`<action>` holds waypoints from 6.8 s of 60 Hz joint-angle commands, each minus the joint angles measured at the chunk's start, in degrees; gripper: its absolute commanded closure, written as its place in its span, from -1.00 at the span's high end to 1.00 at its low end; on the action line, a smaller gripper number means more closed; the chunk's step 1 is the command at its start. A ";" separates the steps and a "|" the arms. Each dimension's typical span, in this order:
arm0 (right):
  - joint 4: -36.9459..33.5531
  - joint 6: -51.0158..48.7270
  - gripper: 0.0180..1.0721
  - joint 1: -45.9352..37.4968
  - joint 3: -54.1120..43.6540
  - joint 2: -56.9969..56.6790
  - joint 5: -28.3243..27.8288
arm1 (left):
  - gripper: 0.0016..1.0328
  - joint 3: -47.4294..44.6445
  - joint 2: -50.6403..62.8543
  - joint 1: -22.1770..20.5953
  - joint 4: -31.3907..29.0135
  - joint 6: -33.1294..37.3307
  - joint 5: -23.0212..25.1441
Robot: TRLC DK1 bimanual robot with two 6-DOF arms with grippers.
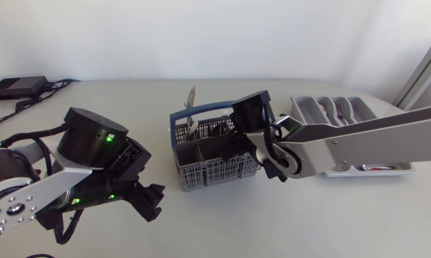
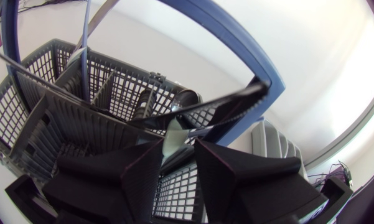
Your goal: Sort the cutlery from the basket into the organizer compartments.
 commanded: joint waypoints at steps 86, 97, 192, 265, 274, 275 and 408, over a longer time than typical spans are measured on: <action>12.00 -3.86 -0.89 -0.22 -15.52 -24.42 -6.70 | 0.61 -0.85 0.37 -3.64 -0.10 -0.71 0.23; 4.79 -0.25 -0.89 -5.67 -13.93 -33.64 -17.16 | 0.61 -0.59 0.37 -3.55 -0.45 -0.62 0.23; -22.37 -77.07 -0.89 -68.78 1.09 -4.99 -40.72 | 0.61 2.13 0.54 -4.69 -2.03 -0.80 0.14; -32.30 -53.78 0.46 -49.70 -9.54 -35.31 -46.25 | 0.60 14.35 12.23 14.47 -3.97 1.93 3.57; -32.56 -44.20 0.46 -38.63 -11.56 -37.34 -46.08 | 0.60 19.01 16.28 18.60 -6.52 4.30 9.19; -32.48 -43.32 0.46 -37.66 -11.74 -37.34 -46.08 | 0.59 19.19 16.45 18.86 -6.60 4.74 10.07; -18.24 -32.42 0.46 -21.76 -22.64 -33.82 -54.69 | -0.89 19.98 38.16 -4.34 42.17 34.18 -0.30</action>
